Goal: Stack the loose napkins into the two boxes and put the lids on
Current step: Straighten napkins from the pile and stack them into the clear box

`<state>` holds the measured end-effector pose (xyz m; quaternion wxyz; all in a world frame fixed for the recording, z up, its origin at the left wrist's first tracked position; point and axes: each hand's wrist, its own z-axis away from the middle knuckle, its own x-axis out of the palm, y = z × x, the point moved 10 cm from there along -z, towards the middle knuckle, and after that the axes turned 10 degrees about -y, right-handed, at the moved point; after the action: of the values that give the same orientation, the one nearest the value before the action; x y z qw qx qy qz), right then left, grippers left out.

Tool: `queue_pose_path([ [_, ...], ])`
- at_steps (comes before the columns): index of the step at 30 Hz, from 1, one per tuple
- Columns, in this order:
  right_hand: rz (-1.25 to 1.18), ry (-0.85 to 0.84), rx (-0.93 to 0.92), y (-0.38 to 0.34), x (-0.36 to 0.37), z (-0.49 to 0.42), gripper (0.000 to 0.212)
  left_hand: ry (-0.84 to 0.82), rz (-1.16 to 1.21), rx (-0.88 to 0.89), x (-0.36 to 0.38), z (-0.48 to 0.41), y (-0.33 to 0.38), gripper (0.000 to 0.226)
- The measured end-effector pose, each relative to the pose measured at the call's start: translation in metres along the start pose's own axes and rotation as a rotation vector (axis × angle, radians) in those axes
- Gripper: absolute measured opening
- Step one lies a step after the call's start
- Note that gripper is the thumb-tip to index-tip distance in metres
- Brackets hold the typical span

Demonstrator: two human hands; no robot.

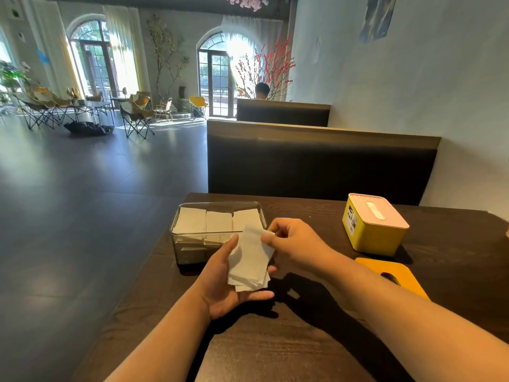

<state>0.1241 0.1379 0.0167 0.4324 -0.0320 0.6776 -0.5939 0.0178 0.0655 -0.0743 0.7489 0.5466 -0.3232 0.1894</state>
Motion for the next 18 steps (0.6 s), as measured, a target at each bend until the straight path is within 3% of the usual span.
queue_pose_path([
  [4,0.15,0.127,0.037,0.007,-0.007,-0.005,0.015,-0.002,-0.012,-0.026,0.001,0.002,-0.002,0.059],
  [7,0.113,0.071,0.087,0.014,-0.004,-0.01,0.025,0.006,-0.031,-0.044,-0.001,0.001,-0.004,0.056],
  [13,0.094,0.101,0.026,0.007,-0.008,-0.008,0.006,-0.012,-0.069,-0.048,0.0,-0.001,-0.005,0.057],
  [18,0.05,-0.083,-0.113,-0.027,-0.004,0.004,0.011,0.0,-0.062,-0.051,-0.004,-0.002,-0.004,0.073],
])
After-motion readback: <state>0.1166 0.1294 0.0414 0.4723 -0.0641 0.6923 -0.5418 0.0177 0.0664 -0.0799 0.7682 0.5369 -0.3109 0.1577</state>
